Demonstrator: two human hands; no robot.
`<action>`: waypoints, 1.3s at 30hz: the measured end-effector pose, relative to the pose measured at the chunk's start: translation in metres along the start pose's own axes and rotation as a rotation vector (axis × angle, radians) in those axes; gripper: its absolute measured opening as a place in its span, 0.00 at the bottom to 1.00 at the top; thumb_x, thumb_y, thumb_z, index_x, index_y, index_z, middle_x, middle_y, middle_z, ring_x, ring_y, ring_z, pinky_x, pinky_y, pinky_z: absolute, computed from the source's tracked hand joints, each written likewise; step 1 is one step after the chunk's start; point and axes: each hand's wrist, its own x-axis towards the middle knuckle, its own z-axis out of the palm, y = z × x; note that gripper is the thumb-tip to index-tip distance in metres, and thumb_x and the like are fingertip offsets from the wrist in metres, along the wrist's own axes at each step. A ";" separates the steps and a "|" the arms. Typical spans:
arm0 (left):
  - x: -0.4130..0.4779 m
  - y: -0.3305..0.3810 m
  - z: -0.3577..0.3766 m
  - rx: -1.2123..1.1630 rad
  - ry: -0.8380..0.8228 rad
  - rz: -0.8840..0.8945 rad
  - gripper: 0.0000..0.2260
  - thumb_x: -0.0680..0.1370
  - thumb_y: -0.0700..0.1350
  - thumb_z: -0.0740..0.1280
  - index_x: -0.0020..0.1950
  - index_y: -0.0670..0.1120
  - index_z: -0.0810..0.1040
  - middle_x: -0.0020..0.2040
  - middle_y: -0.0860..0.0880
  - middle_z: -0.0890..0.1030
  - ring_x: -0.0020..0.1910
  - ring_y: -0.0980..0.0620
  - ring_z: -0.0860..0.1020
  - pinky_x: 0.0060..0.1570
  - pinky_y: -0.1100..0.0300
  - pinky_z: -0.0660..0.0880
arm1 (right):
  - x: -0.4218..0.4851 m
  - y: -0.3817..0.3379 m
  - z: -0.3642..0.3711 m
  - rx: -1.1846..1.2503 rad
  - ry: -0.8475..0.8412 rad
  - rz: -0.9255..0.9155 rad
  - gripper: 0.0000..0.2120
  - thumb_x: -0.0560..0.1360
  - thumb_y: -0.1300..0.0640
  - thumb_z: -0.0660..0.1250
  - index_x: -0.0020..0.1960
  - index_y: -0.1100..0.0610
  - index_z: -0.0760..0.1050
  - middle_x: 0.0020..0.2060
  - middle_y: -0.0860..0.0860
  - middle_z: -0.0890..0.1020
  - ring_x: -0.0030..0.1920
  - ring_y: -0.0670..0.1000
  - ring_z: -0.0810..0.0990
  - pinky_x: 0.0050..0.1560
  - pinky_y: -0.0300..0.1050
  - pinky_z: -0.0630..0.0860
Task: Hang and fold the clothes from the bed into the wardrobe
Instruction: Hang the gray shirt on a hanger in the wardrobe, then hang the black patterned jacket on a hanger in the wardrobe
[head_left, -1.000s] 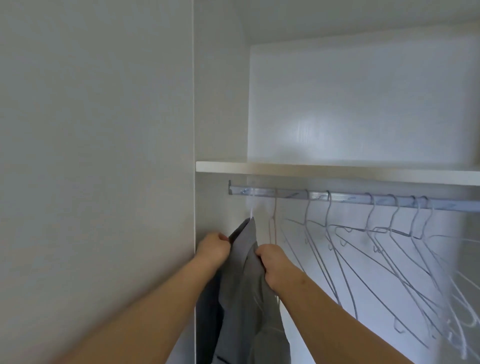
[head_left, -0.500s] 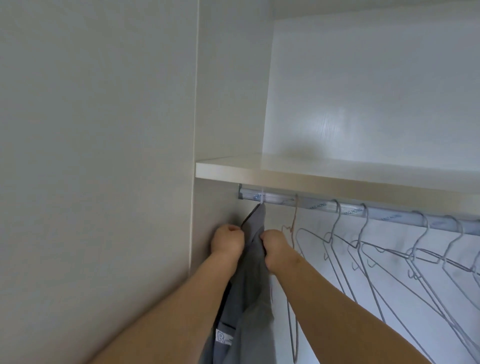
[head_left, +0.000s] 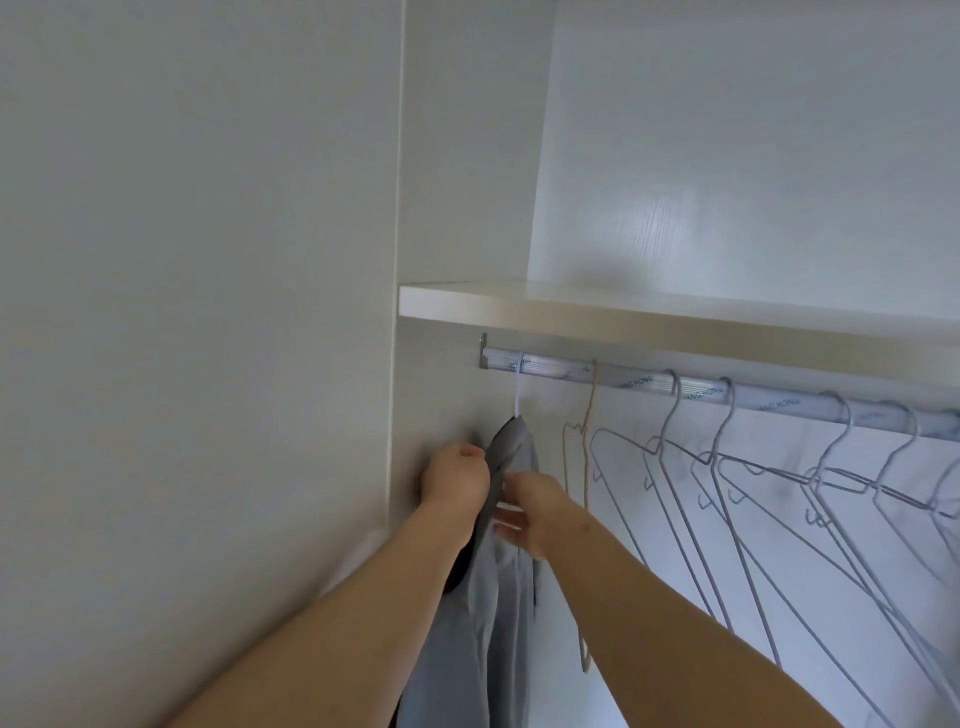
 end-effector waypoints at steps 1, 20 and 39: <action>-0.006 0.000 -0.001 0.007 -0.014 0.015 0.11 0.76 0.33 0.57 0.49 0.44 0.76 0.54 0.37 0.79 0.55 0.38 0.76 0.53 0.52 0.74 | -0.007 0.002 -0.001 0.009 0.009 0.002 0.07 0.79 0.64 0.57 0.46 0.63 0.73 0.41 0.56 0.76 0.44 0.54 0.76 0.40 0.44 0.74; -0.217 -0.051 -0.005 0.042 -0.350 -0.023 0.05 0.80 0.40 0.59 0.51 0.46 0.74 0.44 0.48 0.78 0.40 0.55 0.76 0.34 0.66 0.69 | -0.199 0.122 -0.103 0.160 0.223 -0.106 0.07 0.79 0.60 0.59 0.54 0.59 0.73 0.48 0.56 0.78 0.50 0.55 0.77 0.51 0.46 0.74; -0.554 -0.105 0.057 0.207 -1.160 -0.154 0.08 0.79 0.40 0.58 0.42 0.48 0.74 0.39 0.49 0.78 0.37 0.54 0.77 0.38 0.61 0.72 | -0.488 0.300 -0.279 0.383 1.007 -0.042 0.05 0.78 0.60 0.59 0.49 0.58 0.73 0.41 0.53 0.78 0.40 0.51 0.77 0.38 0.42 0.73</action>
